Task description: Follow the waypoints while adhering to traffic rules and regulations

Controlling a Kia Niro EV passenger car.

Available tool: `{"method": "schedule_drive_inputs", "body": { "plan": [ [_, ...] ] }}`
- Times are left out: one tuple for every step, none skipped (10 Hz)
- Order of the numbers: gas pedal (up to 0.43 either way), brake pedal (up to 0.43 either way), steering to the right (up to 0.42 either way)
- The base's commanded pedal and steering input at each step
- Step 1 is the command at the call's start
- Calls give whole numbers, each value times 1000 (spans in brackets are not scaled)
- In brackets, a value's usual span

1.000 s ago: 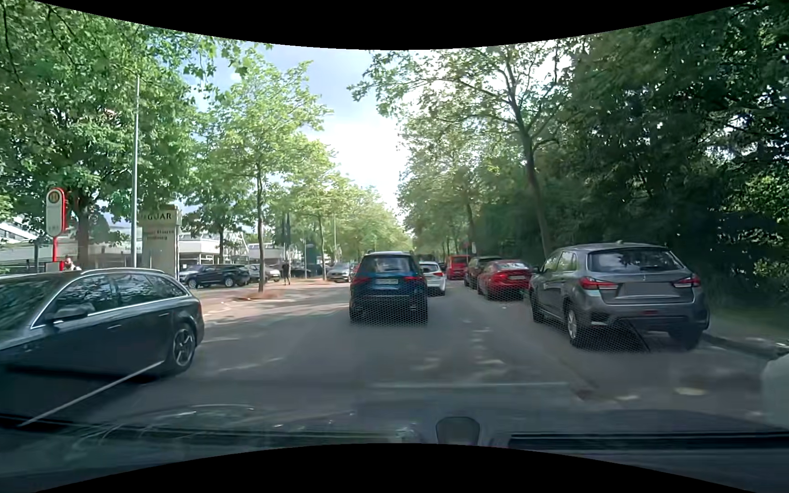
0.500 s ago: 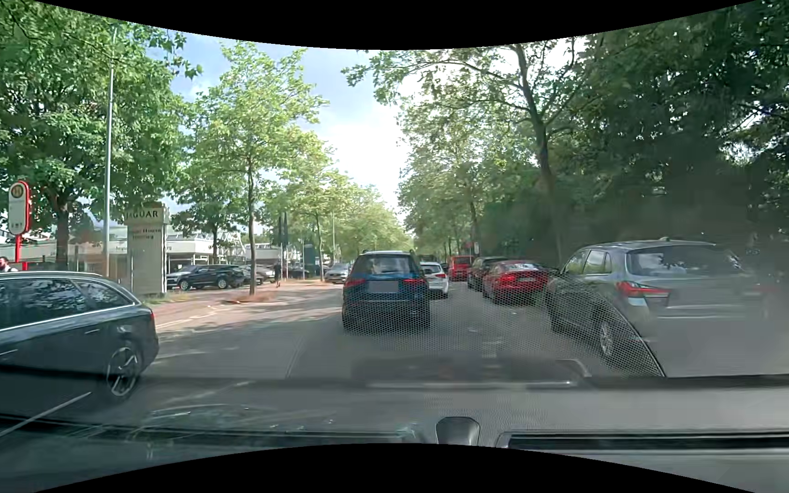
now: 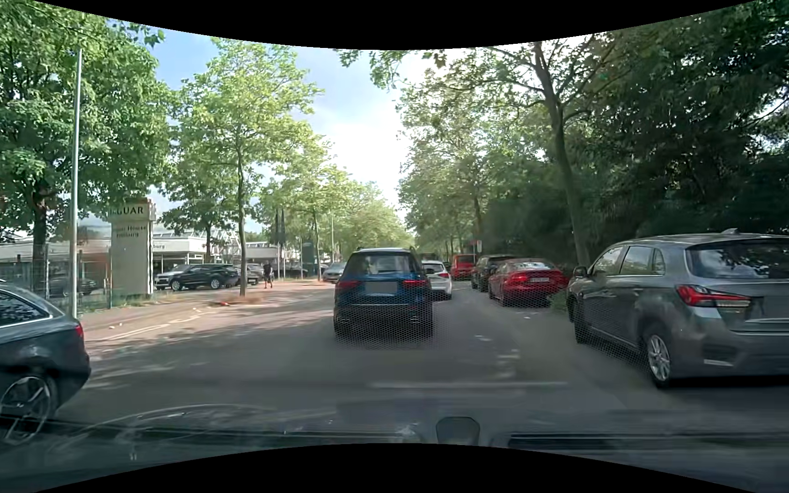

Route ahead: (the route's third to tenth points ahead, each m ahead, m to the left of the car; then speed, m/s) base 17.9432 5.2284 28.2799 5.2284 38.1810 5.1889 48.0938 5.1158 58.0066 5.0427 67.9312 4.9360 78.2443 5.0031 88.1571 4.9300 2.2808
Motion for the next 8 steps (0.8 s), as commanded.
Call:
{"method": "schedule_drive_inputs", "body": {
  "plan": [
    [0, 104, -20],
    [0, 128, -20],
    [0, 140, -20],
    [0, 152, -20],
    [0, 171, -20],
    [0, 177, -20],
    [0, 189, -20],
    [0, 189, -19]
  ]
}}
